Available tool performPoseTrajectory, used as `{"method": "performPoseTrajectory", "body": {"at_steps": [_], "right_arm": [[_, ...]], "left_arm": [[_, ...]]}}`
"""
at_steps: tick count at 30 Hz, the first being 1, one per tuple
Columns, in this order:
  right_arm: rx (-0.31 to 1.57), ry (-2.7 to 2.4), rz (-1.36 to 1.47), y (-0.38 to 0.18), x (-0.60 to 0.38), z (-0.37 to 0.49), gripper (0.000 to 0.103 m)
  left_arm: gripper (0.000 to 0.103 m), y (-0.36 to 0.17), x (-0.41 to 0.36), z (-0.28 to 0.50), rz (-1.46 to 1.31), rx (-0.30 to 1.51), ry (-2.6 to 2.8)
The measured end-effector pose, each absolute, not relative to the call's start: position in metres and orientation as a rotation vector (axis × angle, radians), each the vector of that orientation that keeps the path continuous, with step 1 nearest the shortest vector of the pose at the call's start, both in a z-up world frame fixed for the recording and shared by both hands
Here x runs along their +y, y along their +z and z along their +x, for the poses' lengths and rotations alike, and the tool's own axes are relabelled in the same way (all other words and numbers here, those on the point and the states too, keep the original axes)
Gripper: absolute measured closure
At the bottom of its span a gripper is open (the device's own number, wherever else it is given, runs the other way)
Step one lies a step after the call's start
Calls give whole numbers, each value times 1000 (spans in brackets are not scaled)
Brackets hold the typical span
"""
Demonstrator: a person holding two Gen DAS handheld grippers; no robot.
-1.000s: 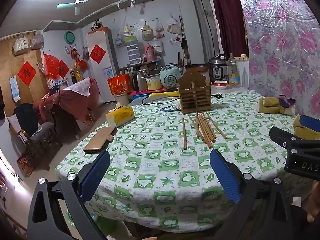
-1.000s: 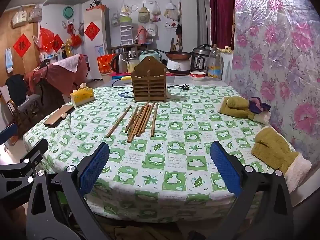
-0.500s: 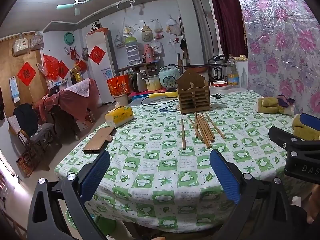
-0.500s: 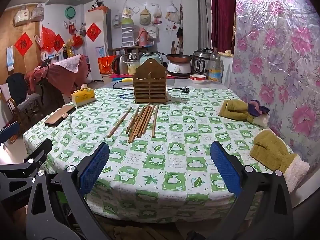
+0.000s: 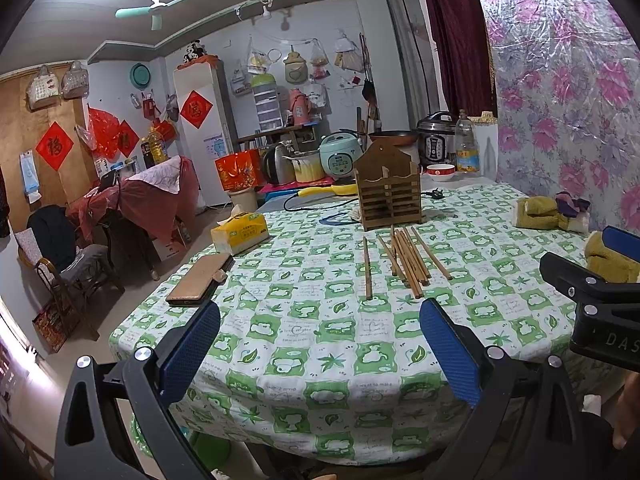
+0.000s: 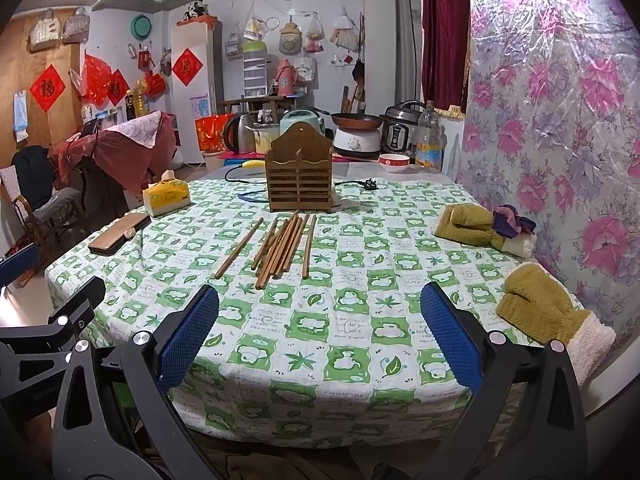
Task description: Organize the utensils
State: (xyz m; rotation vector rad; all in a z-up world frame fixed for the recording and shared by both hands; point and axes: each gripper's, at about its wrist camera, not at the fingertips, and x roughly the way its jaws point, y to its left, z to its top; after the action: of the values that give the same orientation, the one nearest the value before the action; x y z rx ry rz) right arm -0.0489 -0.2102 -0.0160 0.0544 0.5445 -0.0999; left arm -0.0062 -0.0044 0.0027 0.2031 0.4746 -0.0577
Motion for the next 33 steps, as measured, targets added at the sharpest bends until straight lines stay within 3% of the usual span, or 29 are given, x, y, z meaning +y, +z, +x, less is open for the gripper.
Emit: {"method": "performPoseTrajectory", "body": {"at_steps": [33], "right_arm": [[535, -100, 54, -11, -207, -52, 6]], "left_arm": [[5, 1, -1, -6, 204, 474, -63]]}}
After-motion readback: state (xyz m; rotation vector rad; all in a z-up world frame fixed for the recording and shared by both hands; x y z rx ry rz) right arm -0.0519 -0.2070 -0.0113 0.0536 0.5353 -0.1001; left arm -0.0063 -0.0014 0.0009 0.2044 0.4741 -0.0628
